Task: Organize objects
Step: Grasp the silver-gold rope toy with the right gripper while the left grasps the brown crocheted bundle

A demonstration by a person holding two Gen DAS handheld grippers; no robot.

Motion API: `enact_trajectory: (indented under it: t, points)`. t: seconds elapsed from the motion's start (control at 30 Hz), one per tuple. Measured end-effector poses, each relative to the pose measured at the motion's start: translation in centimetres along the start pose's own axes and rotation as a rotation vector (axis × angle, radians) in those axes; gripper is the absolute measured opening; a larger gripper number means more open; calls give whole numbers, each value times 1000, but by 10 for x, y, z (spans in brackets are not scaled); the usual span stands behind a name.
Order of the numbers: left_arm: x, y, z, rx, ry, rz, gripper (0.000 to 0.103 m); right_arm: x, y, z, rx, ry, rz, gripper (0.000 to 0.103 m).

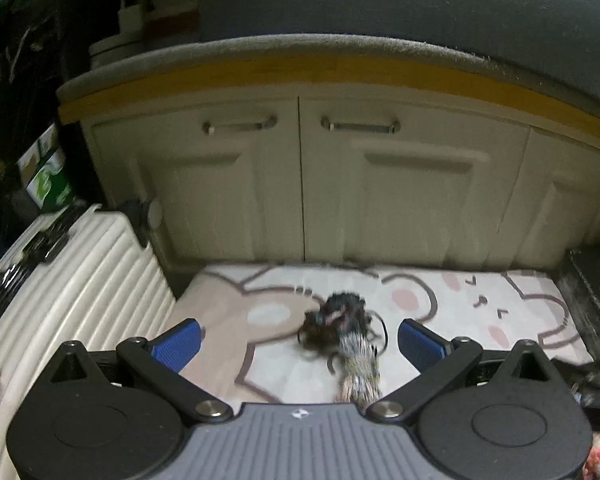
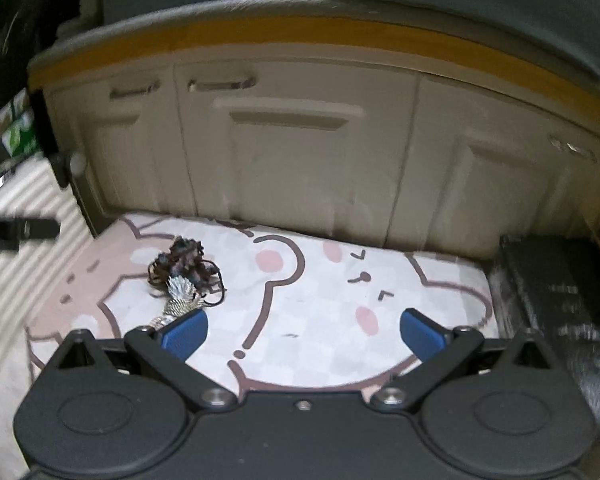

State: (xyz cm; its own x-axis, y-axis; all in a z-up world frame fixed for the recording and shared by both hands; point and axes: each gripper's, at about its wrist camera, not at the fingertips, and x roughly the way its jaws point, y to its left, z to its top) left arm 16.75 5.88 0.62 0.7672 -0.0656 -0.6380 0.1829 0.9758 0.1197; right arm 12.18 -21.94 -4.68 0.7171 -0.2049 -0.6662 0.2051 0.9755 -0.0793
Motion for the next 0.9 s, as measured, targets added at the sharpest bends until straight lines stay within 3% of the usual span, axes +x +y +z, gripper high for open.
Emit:
enact_trajectory:
  t: [0.23, 0.53, 0.9]
  points:
    - [55, 0, 20, 18, 32, -56, 103, 54, 27, 5, -139, 42, 35, 103]
    - [137, 3, 22, -3, 118, -117, 103, 123, 41, 19, 9, 62, 198, 103]
    - [225, -2, 4, -31, 251, -189, 103, 198, 79, -13, 64, 201, 292, 103]
